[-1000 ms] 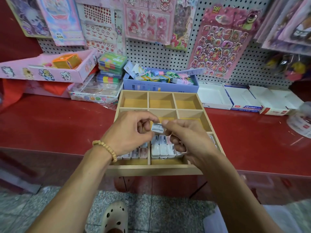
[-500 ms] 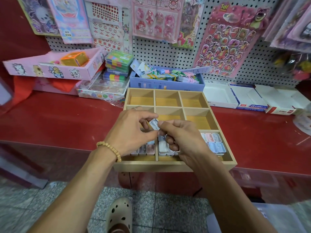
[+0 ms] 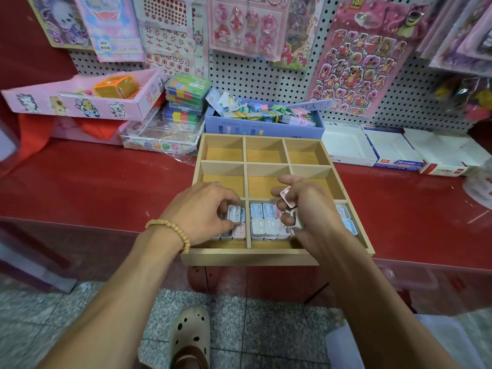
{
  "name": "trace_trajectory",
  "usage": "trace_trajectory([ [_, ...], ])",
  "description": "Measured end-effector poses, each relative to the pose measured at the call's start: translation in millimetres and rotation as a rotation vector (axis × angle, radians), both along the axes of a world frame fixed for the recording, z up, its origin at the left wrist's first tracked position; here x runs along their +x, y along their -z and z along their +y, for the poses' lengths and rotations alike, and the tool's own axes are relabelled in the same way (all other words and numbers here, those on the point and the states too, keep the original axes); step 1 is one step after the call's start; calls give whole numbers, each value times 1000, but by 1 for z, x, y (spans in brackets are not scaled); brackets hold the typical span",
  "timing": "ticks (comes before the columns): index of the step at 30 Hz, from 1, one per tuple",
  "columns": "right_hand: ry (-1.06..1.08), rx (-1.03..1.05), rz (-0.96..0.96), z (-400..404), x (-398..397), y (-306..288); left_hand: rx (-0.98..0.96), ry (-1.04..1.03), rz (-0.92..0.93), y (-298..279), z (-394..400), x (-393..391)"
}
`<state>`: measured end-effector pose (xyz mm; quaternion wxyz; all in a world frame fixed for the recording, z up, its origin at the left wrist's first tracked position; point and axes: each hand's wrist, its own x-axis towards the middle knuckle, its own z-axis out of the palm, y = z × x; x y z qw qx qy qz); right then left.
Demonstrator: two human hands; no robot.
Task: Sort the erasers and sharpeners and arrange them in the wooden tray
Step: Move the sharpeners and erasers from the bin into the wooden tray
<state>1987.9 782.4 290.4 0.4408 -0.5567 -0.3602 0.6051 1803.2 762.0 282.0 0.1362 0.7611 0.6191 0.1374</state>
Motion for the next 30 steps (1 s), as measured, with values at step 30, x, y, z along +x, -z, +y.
trace_trajectory([
  [30, -76, 125, -42, -12, -9, 13, 225, -1, -421, -11, -10, 24],
])
